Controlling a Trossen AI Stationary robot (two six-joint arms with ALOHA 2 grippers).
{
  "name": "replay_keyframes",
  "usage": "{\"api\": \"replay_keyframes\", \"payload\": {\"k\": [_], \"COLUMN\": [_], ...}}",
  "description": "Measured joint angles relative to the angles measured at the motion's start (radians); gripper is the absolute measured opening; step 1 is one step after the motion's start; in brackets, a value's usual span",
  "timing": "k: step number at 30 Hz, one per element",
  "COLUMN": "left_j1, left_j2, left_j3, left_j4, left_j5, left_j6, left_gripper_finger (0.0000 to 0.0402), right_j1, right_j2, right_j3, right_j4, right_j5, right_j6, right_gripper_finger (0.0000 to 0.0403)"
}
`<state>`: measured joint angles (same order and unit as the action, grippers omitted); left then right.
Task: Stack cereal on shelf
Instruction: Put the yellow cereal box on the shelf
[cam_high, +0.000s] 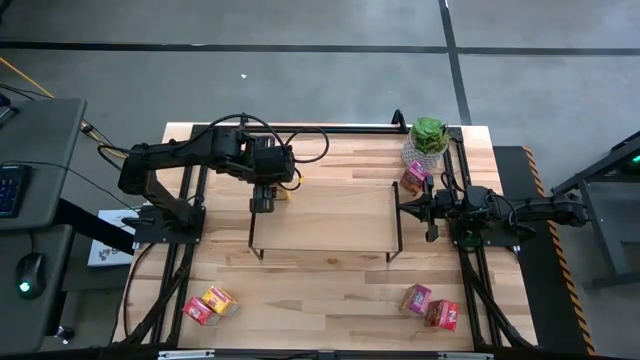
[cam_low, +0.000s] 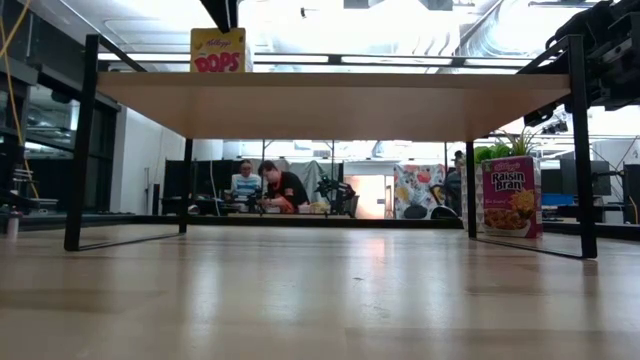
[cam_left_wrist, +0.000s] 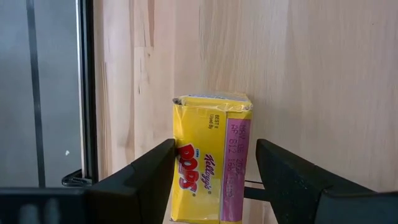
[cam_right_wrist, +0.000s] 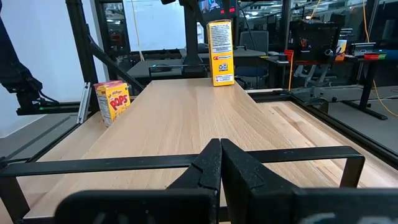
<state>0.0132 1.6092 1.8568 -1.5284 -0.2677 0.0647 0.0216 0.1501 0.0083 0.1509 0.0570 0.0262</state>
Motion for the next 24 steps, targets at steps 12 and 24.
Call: {"api": "replay_keyframes", "payload": {"k": [12, 24], "left_j1": [0.002, 0.002], "left_j2": [-0.079, -0.21], "left_j3": [0.0, -0.005], "left_j4": [0.017, 0.104], "left_j5": [-0.003, 0.024], "left_j6": [-0.008, -0.039], "left_gripper_finger": [0.0214, 0.0214], "right_j1": [0.0, 0.0], "right_j2": [0.0, 0.0], "right_j3": [0.0, 0.0], "right_j4": [-0.003, -0.004], "right_j5": [0.0, 0.0], "right_j6": [0.0, 0.0], "right_gripper_finger": [0.0, 0.0]}}
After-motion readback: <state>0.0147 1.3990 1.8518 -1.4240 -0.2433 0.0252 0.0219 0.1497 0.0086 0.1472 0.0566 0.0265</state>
